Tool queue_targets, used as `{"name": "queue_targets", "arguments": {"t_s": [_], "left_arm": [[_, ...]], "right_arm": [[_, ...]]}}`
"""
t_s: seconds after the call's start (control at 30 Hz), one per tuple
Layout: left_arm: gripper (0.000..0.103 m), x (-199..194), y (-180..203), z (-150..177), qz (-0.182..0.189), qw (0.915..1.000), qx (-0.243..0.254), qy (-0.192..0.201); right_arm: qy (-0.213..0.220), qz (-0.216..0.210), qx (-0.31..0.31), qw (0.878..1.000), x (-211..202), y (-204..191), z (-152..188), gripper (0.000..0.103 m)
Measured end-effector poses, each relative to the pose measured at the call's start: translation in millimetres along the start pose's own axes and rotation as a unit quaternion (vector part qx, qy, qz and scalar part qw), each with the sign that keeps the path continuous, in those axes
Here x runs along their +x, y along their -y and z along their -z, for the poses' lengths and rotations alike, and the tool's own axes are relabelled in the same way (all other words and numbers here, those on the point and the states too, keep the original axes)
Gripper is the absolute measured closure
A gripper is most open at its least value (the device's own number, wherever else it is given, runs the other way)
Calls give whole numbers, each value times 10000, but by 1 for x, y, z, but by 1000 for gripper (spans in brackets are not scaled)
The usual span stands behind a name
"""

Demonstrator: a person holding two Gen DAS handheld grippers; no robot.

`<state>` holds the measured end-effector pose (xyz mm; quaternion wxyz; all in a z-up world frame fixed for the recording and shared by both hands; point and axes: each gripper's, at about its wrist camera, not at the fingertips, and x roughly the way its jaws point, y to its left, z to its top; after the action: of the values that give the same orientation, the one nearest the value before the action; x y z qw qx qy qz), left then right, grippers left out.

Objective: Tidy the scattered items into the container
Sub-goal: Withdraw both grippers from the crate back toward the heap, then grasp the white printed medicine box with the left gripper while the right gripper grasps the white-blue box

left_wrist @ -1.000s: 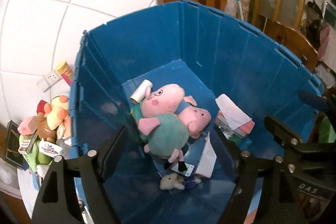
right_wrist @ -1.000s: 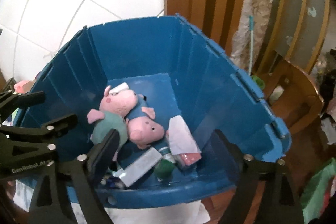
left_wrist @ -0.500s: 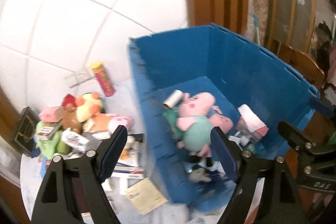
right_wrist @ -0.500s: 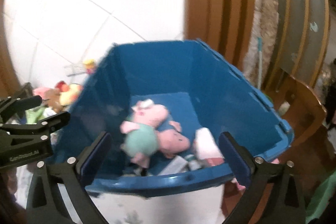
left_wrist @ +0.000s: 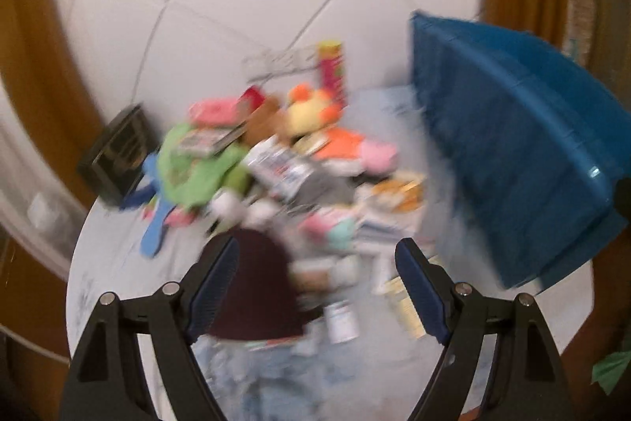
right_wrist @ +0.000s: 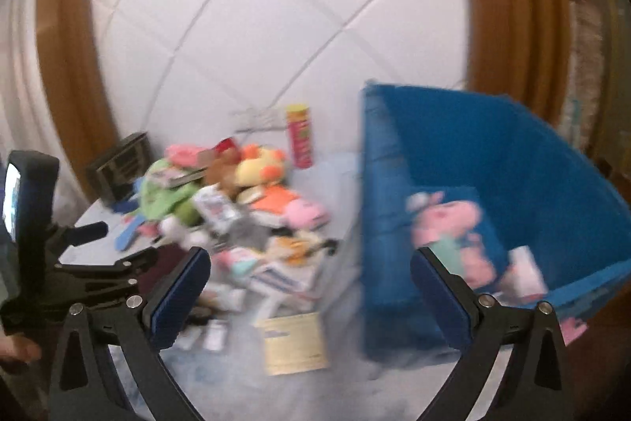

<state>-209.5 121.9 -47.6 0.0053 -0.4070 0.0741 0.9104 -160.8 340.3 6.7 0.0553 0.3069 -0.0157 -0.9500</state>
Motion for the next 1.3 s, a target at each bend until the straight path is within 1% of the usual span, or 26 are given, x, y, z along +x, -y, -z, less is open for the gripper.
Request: {"name": "queue_targets", "arguments": {"t_s": [0.07, 0.17, 0.23, 0.3, 0.4, 0.43, 0.47, 0.5, 0.53, 0.57, 0.67, 0.73, 0.83, 0.9, 1.03, 1.07, 1.13, 1.2, 1.27, 1.3], "left_arm": [[22, 11, -31, 15, -170, 9998, -64, -120], [21, 26, -63, 38, -200, 9992, -125, -333], [22, 35, -74, 51, -174, 9988, -117, -433], [22, 45, -80, 66, -73, 9985, -100, -524], [22, 63, -80, 88, 89, 9977, -44, -675], [26, 70, -78, 96, 122, 9972, -31, -735], [36, 77, -75, 104, 157, 9967, -18, -800], [40, 84, -71, 112, 243, 9957, -3, -891], [42, 91, -65, 120, 316, 9947, 3, -978], [42, 98, -60, 128, 384, 9936, 8, -1063], [42, 117, -37, 153, 574, 9907, 80, -1230], [42, 129, -22, 165, 607, 9894, 151, -1308], [42, 148, -8, 175, 628, 9882, 102, -1393], [42, 160, -3, 177, 524, 9901, 42, -1303], [42, 175, -2, 172, 473, 9921, -117, -1152], [42, 178, -2, 170, 469, 9926, -140, -1110], [42, 182, -3, 168, 461, 9929, -178, -1078], [42, 186, -7, 168, 535, 9926, -200, -1070], [42, 190, -7, 168, 567, 9925, -120, -1072], [42, 191, -8, 168, 570, 9928, -89, -1047]], "right_arm": [[-79, -113, -117, 9998, 12, -28, 6, 0], [-286, -273, -135, 9991, 32, -60, 19, 0], [-570, -358, -116, 9977, 54, -79, 32, 0], [-840, -392, -125, 9956, 72, -91, 47, 0], [-1147, -307, -156, 9928, 92, -103, 72, 0], [-1252, -283, -172, 9916, 97, -105, 80, 4], [-1394, -305, -195, 9896, 105, -108, 91, 18], [-1517, -321, -206, 9877, 114, -109, 101, 30], [-1637, -335, -217, 9857, 123, -110, 111, 52], [-1738, -358, -207, 9839, 131, -109, 120, 56], [-2033, -431, -170, 9780, 155, -104, 146, 56], [-2142, -501, -118, 9754, 167, -99, 161, 56], [-2245, -556, -171, 9727, 180, -95, 179, 56], [-2232, -606, -206, 9727, 187, -94, 186, 56], [-2178, -713, -265, 9730, 199, -94, 191, 54], [-2158, -741, -273, 9732, 202, -95, 192, 53], [-2113, -776, -281, 9739, 209, -96, 192, 45], [-2076, -798, -274, 9746, 216, -97, 191, 43], [-2099, -855, -275, 9736, 225, -100, 191, 32], [-2111, -884, -277, 9731, 230, -101, 190, 31]]}}
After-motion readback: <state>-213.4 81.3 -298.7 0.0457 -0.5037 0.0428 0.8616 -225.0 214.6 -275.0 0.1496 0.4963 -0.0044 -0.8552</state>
